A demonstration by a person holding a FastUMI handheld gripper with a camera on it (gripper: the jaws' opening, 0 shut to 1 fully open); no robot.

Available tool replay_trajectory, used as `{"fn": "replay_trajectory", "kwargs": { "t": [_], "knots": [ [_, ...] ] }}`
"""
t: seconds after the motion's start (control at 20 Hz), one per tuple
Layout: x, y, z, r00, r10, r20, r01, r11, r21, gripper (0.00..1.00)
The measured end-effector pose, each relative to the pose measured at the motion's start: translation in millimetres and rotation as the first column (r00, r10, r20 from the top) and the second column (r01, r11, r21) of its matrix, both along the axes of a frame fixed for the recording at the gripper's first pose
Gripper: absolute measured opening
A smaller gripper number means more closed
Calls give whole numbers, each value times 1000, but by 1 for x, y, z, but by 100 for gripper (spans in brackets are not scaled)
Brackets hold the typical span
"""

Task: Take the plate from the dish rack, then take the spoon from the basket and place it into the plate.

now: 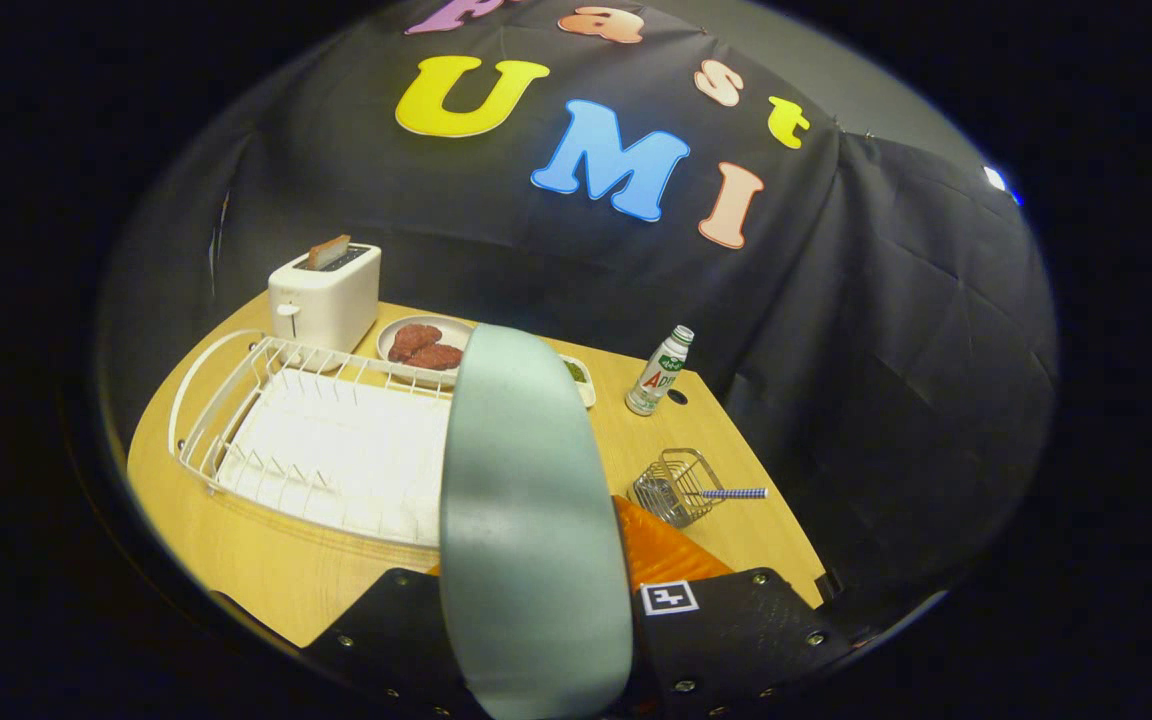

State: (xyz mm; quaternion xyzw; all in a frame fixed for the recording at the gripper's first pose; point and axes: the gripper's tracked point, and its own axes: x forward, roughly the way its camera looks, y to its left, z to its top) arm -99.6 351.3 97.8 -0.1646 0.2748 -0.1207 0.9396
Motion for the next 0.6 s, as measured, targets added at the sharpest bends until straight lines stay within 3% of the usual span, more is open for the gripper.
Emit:
{"fn": "replay_trajectory", "kwargs": {
  "t": [0.2, 0.6],
  "knots": [
    [-30, -3, -29, 997, 47, -54, -43, 997, 61, 56],
    [-53, -7, -90, 987, 80, -137, -38, 958, 285, 56]
  ]
}}
